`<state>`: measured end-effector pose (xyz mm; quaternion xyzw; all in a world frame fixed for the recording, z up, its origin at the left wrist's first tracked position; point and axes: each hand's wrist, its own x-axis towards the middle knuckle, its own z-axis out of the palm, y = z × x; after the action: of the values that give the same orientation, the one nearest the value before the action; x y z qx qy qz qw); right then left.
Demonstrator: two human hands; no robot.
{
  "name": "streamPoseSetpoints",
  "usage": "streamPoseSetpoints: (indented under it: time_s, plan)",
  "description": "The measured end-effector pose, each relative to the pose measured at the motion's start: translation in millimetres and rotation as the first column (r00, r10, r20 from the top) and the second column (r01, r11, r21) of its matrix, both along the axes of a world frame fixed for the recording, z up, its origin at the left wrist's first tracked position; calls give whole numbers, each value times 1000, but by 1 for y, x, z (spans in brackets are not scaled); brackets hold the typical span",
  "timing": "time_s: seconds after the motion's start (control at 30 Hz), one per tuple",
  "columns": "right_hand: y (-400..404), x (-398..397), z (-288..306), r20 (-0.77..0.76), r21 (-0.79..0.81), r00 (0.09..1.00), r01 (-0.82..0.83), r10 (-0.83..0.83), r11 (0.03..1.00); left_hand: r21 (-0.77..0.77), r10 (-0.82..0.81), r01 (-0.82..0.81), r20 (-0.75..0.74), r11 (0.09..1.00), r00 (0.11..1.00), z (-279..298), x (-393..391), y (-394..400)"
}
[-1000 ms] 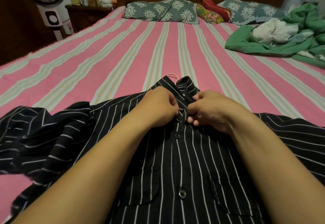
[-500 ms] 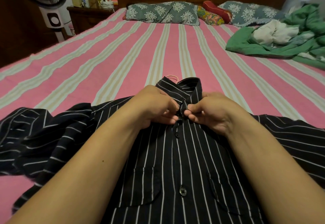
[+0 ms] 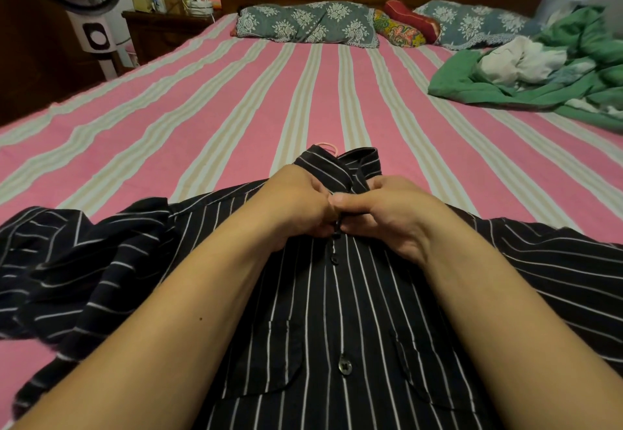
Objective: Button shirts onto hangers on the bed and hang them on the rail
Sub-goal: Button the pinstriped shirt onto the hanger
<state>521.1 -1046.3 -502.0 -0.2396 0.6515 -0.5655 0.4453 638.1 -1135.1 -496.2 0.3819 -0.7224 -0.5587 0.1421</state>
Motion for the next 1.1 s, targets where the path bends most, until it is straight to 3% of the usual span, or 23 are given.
streamPoseSetpoints:
  time_s: [0.23, 0.5, 0.77, 1.1]
  plan:
    - [-3, -12, -9, 77, -12, 997, -13, 14, 1000, 195, -14, 22, -47, 981, 999, 2, 5, -8]
    - [-5, -6, -11, -60, 9, 997, 46, -45, 999, 75, 25, -23, -22, 997, 999, -4, 4, -11]
    - [-4, -6, -10, -44, 5, 998, 39, -39, 999, 168, 73, -68, -29, 983, 997, 0, 5, -9]
    - [5, -5, -1, -83, 5, 990, -117, 117, 993, 46, 87, -87, -13, 995, 996, -1, 2, -5]
